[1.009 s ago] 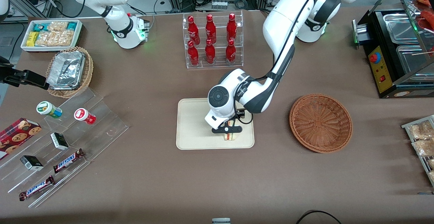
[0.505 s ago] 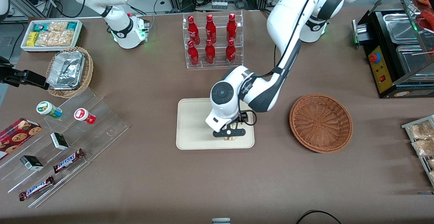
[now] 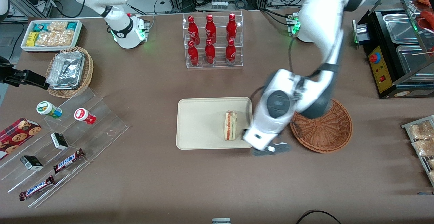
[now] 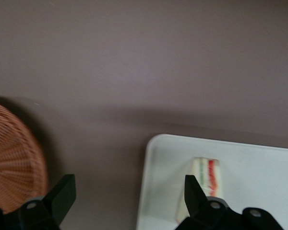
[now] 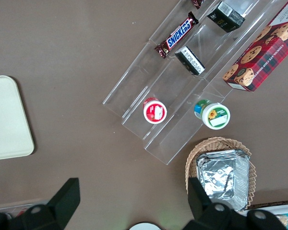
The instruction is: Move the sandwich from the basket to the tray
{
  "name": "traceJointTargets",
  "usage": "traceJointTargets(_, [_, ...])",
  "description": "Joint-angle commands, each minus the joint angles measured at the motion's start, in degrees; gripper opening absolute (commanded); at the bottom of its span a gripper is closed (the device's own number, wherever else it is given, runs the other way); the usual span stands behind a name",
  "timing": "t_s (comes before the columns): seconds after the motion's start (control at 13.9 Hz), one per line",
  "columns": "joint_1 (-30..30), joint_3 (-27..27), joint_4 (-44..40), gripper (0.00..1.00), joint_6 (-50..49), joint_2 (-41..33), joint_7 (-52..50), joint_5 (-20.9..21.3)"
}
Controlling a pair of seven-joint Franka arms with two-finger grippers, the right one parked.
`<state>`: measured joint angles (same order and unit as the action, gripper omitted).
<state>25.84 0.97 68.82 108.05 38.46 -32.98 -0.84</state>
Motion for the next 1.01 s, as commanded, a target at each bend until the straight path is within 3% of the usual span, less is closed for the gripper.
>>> traceJointTargets(0.0, [-4.11, -0.61, 7.19, 1.00, -0.56, -6.81, 4.66, -0.83])
traceJointTargets(0.5, [-14.48, -0.35, 7.55, 1.00, -15.49, -15.59, 20.30, -0.05])
traceJointTargets(0.65, [-15.11, -0.44, 7.82, 1.00, -18.30, -18.84, 21.02, 3.72])
traceJointTargets(0.94, [-20.81, -4.21, 9.04, 1.00, -28.40, -25.61, 20.94, 3.65])
